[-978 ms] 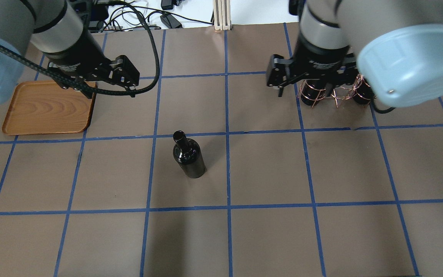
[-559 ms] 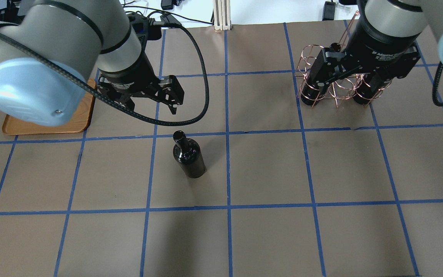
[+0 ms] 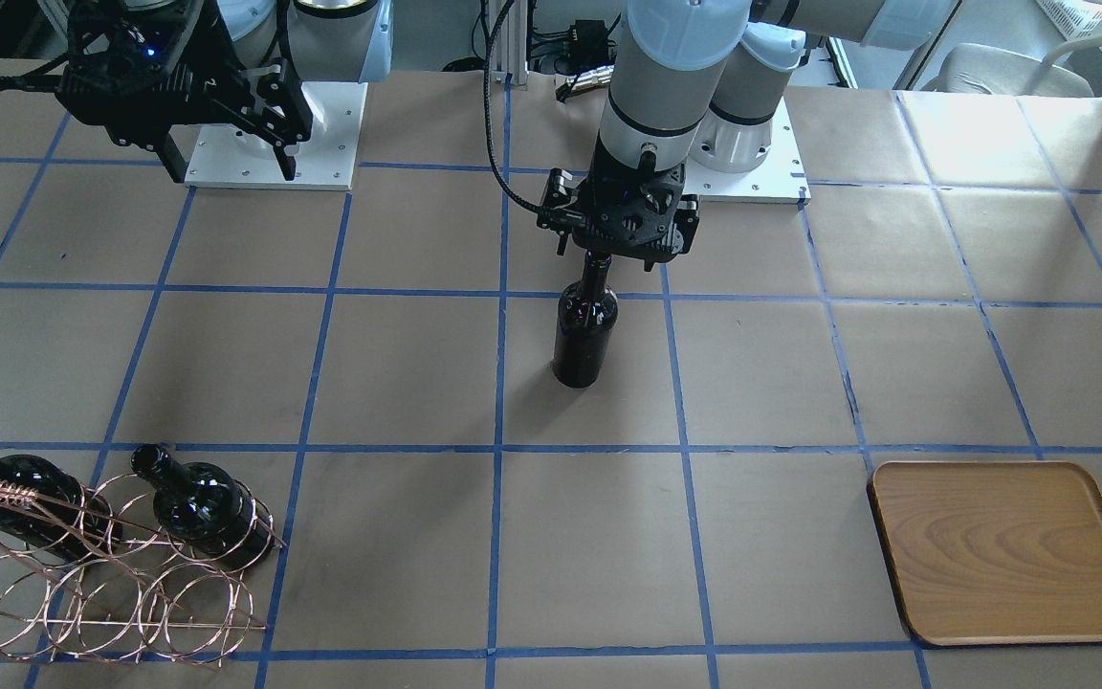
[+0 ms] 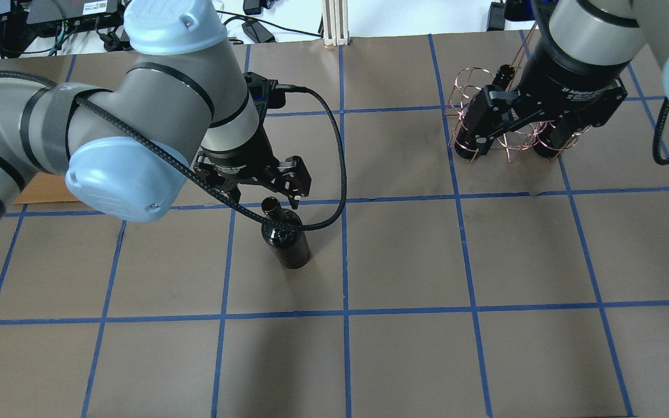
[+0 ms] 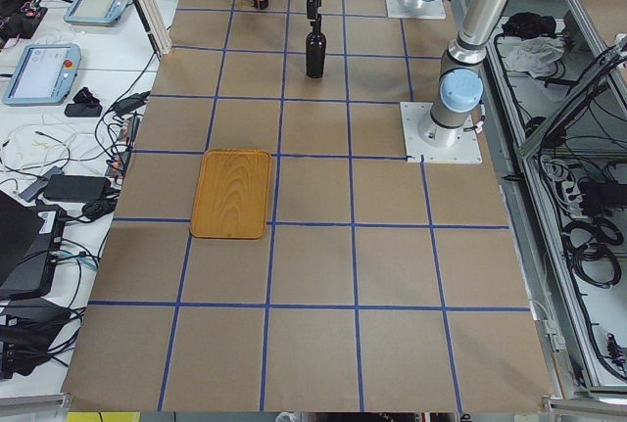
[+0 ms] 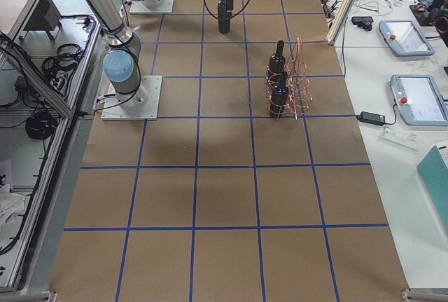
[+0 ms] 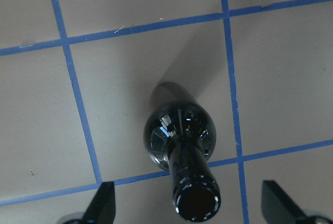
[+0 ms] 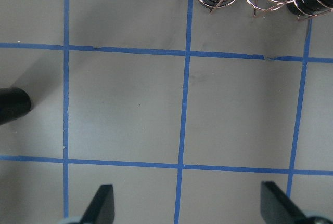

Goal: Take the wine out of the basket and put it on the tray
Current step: 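Lower the left gripper onto the standing bottle and grasp its neck, then lift the bottle with the left gripper and carry it over the wooden tray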

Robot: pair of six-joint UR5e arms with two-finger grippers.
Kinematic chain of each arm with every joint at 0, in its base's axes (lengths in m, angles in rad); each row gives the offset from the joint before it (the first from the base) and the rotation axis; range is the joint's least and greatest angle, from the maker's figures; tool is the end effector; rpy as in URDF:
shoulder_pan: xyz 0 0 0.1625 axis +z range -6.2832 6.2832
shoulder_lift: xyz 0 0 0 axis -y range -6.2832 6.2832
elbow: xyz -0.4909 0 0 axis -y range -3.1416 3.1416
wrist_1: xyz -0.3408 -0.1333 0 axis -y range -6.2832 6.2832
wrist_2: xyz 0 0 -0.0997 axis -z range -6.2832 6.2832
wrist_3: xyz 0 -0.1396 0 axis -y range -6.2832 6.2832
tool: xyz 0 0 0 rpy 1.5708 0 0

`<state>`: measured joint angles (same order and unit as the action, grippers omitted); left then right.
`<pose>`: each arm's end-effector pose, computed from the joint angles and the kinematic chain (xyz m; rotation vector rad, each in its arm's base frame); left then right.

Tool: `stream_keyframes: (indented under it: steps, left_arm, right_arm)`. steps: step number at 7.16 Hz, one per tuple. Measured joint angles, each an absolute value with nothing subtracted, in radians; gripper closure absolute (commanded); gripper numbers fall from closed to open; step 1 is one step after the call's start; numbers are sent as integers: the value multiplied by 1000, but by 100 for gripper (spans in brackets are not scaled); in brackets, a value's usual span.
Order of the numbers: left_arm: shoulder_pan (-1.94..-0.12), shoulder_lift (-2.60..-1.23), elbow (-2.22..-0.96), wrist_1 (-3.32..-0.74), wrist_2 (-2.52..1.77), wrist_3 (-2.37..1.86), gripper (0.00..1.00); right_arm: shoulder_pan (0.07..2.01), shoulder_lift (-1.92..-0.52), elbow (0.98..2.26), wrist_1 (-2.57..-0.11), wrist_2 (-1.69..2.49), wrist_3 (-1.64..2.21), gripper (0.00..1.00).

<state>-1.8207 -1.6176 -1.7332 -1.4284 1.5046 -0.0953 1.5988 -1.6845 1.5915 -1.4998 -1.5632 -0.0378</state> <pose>-0.2485 -0.3974 0.4364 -0.2349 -3.0766 -0.1191 0.1451 -0.3825 0.5445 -0.1032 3.1322 -0.0345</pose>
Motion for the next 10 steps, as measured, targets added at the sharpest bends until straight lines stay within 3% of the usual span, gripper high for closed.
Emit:
stream_keyframes:
  steps: [1,3,5,8,9,10]
  left_arm:
    - [-1821,-1625,-1744,-1423,1504,-95,9]
    - [-1822,-1641,-1751,-1417,1501,-96,10]
    - [-1822,-1647,-1752,-1418,1495,-96,30]
    - [-1821,-1644,-1752,-1428,1474,-93,34]
    - [-1821,-1644,-1752,-1431,1474,-92,60]
    - [-1821,-1644,-1752,-1433,1473,-92,100]
  right_arm:
    - [1599,-1687,1592,-1496,-1563,-42,0]
    - [1599,-1688,1592,-1494,-1564,-41,0]
    - [1600,-1690,1592,-1494,-1563,-39,0]
    - [1601,-1690,1592,-1494,-1563,-35,0]
    - [1601,-1690,1592,-1494,-1562,-34,0]
    - [1601,-1690,1592,-1494,-1562,-34,0]
